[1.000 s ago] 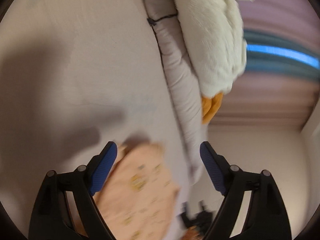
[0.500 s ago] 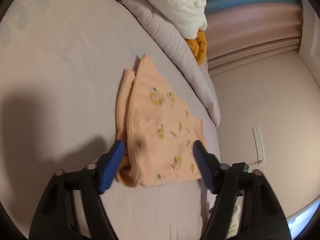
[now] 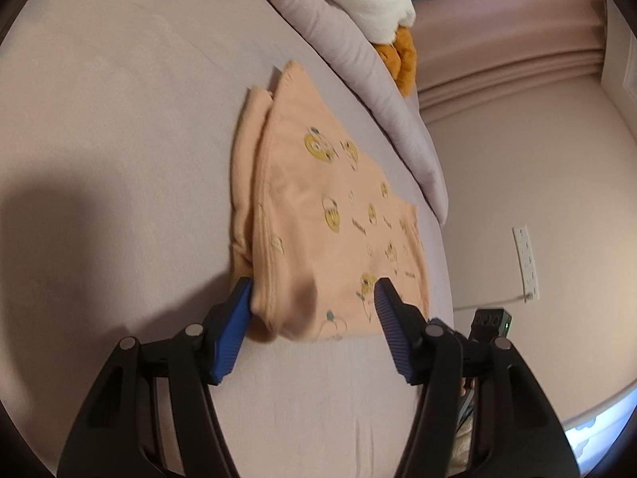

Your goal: Fold small clothes

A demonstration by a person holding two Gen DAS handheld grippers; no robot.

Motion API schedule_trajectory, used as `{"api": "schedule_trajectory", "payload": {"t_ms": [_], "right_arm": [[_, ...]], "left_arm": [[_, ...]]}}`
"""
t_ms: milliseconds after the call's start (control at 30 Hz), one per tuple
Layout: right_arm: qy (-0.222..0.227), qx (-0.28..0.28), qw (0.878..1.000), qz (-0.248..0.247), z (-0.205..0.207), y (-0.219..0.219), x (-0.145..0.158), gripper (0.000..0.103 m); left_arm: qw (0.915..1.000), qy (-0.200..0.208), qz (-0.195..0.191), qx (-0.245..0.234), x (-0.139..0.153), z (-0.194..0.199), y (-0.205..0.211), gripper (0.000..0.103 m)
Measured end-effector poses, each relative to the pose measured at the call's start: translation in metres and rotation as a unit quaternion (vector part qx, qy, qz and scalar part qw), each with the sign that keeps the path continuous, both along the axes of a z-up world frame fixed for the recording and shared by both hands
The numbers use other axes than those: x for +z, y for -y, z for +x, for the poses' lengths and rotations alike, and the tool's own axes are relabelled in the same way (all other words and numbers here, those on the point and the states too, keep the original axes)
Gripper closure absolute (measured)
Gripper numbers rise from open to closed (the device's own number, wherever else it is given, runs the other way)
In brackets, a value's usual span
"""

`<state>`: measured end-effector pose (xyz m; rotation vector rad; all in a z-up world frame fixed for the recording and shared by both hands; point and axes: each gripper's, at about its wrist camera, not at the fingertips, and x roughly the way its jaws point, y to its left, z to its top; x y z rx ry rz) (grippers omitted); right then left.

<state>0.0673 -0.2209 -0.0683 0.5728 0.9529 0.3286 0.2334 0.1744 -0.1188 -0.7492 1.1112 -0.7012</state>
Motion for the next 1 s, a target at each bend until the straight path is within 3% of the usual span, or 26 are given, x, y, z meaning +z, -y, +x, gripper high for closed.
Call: {"api": "schedule_trajectory", "payload": {"t_ms": [67, 133, 300, 367, 500, 567, 633, 733, 833, 1000], "right_arm": [[0.0, 0.004, 1.0, 0.0, 0.004, -0.004, -0.002, 0.062], [-0.005, 0.007, 1.0, -0.015, 0.013, -0.011, -0.004, 0.073], [-0.012, 0.017, 0.998, -0.066, 0.026, -0.021, -0.008, 0.09], [-0.006, 0.019, 0.998, -0.067, 0.023, -0.019, -0.005, 0.092], [0.013, 0.024, 0.997, -0.065, 0.011, -0.006, 0.005, 0.095], [0.009, 0.026, 0.997, -0.071, 0.009, -0.002, 0.007, 0.101], [0.001, 0.024, 0.996, -0.082, 0.007, 0.002, 0.004, 0.101], [-0.031, 0.007, 0.995, -0.091, 0.009, 0.008, -0.009, 0.101], [-0.021, -0.001, 0.995, -0.095, 0.005, 0.007, -0.004, 0.101], [0.03, 0.009, 0.994, -0.104, 0.01, -0.008, 0.023, 0.101]], "left_arm": [[1.0, 0.003, 0.006, -0.004, 0.001, -0.002, 0.003, 0.042], [0.9999, 0.009, 0.011, -0.006, 0.002, -0.002, 0.01, 0.047], [0.9984, 0.009, 0.039, -0.04, -0.001, 0.0, 0.026, 0.096], [0.9963, 0.001, 0.071, -0.047, -0.004, -0.002, 0.026, 0.097], [0.9967, -0.01, 0.069, -0.042, -0.009, -0.008, 0.001, 0.096], [0.9968, -0.015, 0.068, -0.038, -0.012, -0.01, -0.008, 0.096], [0.9949, -0.023, 0.089, -0.041, -0.018, -0.016, -0.014, 0.099], [0.9952, -0.032, 0.084, -0.039, -0.021, -0.023, -0.021, 0.102], [0.9953, -0.007, 0.09, -0.037, -0.003, -0.029, -0.021, 0.102], [0.9936, 0.062, 0.082, -0.047, 0.041, -0.021, 0.005, 0.09]]}}
